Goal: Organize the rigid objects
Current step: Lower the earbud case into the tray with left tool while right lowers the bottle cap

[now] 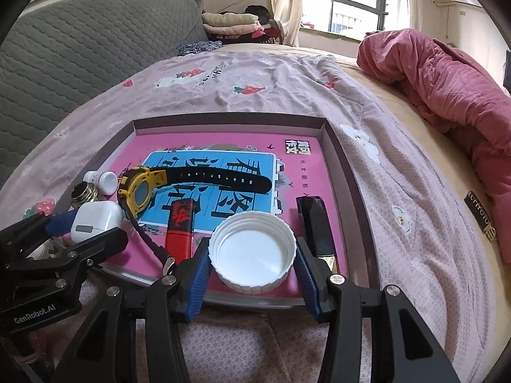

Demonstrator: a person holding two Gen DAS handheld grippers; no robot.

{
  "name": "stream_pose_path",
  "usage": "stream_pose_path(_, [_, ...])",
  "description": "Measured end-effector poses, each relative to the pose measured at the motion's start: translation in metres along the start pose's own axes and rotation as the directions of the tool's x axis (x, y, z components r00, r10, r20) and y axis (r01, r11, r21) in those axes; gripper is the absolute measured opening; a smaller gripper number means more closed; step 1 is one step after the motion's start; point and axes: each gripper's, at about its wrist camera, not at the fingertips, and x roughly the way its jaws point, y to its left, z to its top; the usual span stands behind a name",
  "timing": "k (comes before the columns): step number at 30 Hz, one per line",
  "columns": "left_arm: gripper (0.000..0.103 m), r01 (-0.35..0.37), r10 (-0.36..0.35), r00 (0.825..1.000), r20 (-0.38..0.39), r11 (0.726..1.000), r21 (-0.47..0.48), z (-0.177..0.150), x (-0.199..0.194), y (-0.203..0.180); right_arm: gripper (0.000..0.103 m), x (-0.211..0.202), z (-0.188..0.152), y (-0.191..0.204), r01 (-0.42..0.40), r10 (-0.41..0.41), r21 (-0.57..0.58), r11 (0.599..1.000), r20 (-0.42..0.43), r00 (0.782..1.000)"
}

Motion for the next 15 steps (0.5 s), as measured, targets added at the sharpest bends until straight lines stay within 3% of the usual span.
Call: stream_pose_path(15, [0.065,0.000,0.000,1.000,-0.001,1.000,-0.001,-0.0001,0.0002,0.0004,0.050,0.0000,-0.0001,0.0030,-0.011,0.011,0.004,1.000,-0.015,1.000])
